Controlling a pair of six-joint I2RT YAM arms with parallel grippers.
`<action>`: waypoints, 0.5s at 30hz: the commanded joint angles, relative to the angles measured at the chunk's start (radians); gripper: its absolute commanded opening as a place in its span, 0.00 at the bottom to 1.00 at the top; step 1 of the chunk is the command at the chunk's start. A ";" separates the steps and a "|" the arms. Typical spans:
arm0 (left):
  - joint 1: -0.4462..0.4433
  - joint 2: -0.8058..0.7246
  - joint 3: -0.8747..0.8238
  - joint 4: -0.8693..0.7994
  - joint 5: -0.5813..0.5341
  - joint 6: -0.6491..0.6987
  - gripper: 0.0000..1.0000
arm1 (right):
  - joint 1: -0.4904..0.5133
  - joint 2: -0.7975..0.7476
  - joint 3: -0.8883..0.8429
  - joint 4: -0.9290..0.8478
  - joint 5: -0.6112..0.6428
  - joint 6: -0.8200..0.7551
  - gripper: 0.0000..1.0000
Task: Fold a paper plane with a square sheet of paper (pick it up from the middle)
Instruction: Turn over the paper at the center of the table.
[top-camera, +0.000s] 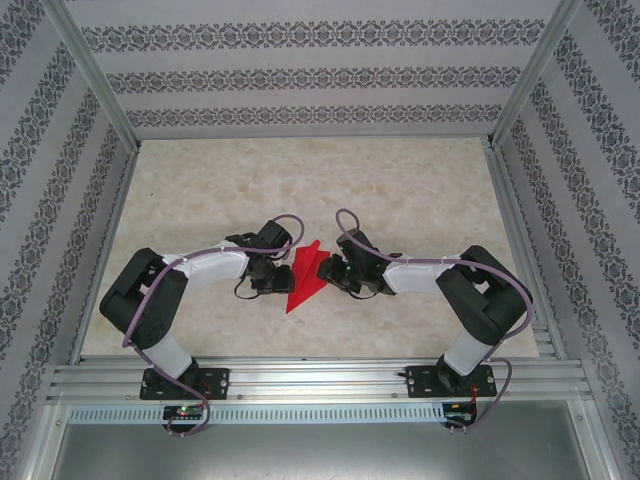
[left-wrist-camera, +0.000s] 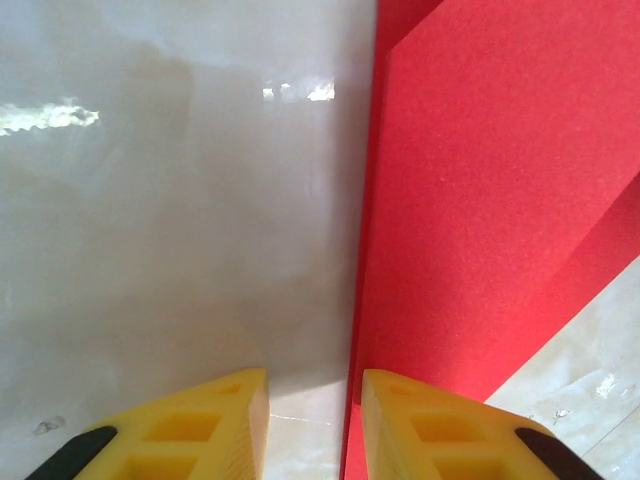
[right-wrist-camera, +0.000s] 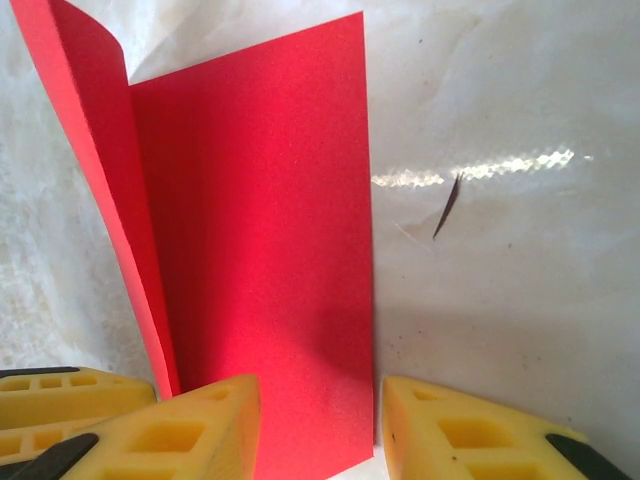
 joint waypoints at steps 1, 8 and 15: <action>-0.008 0.022 -0.019 0.049 0.041 0.001 0.30 | 0.022 0.021 0.005 0.093 -0.024 0.017 0.38; -0.008 0.012 -0.023 0.090 0.097 -0.001 0.32 | 0.024 0.005 -0.002 0.091 -0.018 0.021 0.37; -0.009 0.016 -0.019 0.098 0.112 -0.001 0.33 | 0.024 -0.004 -0.004 0.098 -0.024 0.024 0.39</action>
